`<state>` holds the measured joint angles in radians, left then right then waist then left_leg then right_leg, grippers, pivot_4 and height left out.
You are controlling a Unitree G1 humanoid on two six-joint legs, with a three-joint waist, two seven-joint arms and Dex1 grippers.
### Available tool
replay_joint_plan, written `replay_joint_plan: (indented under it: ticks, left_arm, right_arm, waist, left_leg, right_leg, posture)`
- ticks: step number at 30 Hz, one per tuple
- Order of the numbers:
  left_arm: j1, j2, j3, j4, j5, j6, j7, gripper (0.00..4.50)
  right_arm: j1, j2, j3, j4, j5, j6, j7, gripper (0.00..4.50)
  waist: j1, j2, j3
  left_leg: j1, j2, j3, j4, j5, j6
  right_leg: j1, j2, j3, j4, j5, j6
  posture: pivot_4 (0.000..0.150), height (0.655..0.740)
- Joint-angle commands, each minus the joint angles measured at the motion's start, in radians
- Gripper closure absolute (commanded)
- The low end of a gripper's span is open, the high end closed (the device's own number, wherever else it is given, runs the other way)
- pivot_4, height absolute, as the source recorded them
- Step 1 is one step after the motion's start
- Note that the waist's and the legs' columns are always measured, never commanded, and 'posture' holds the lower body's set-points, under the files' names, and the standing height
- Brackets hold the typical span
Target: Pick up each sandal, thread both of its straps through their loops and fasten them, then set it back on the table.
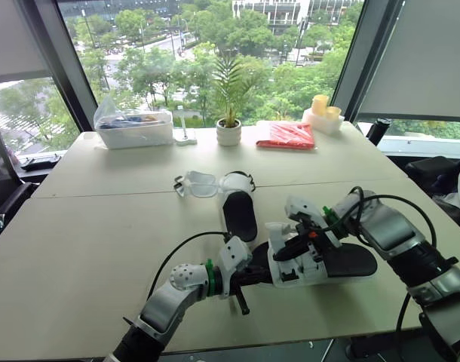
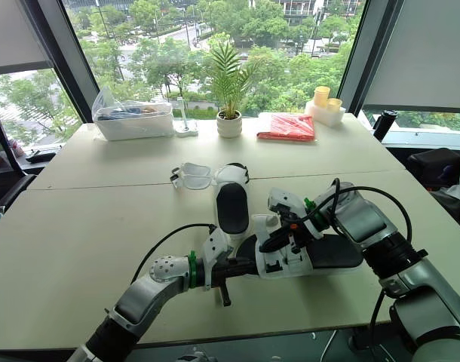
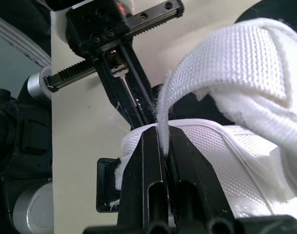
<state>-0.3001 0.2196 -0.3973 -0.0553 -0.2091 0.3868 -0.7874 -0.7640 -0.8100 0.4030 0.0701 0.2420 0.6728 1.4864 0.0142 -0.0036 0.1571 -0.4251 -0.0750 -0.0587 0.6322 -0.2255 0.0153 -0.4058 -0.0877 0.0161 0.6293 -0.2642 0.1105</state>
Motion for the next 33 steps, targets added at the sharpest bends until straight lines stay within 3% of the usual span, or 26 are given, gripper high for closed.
replay_joint_plan:
  ticks: [1,22,25,32,33]
  left_arm:
    - [0.011,0.009,0.003,0.02,0.007,0.018,0.004,4.5]
    - [0.008,0.007,0.006,0.025,0.007,0.016,0.003,4.5]
    - [0.007,0.008,0.006,0.027,0.007,0.014,0.001,4.5]
    - [0.011,0.009,0.006,0.025,0.005,0.015,-0.001,4.5]
    - [0.011,0.009,0.006,0.026,0.005,0.014,-0.001,4.5]
  right_arm:
    - [0.016,-0.006,-0.042,-0.04,0.011,-0.015,-0.016,4.42]
    - [0.126,-0.09,-0.031,-0.182,-0.005,-0.02,-0.001,4.42]
    - [0.13,-0.118,-0.061,-0.22,0.014,0.003,0.0,3.55]
    - [0.149,-0.269,-0.229,-0.441,0.18,0.213,-0.01,0.08]
    - [0.163,-0.294,-0.264,-0.472,0.215,0.252,-0.014,0.03]
  waist:
    - [-0.001,0.0,0.0]
    - [0.001,0.0,0.0]
    - [0.001,0.0,0.0]
    - [0.002,0.0,0.0]
    - [0.001,0.0,0.0]
  left_leg:
    - [0.0,0.0,0.0,0.0,0.0,0.0]
    - [0.0,0.0,0.0,0.0,0.0,0.0]
    - [0.0,0.0,0.0,0.001,0.0,0.0]
    - [0.0,0.0,0.0,0.001,0.0,0.0]
    - [0.0,0.0,0.0,0.0,0.0,0.0]
  right_leg:
    - [0.0,0.0,0.0,0.0,0.0,0.0]
    - [0.001,0.0,0.0,0.0,0.0,0.0]
    - [0.001,0.0,0.0,0.0,0.0,0.0]
    - [0.0,0.0,0.0,0.0,0.0,0.0]
    - [0.0,0.0,0.0,0.0,0.0,0.0]
  posture:
    - [0.15,0.74]
    - [0.15,0.74]
    - [0.15,0.74]
    - [0.15,0.74]
    - [0.15,0.74]
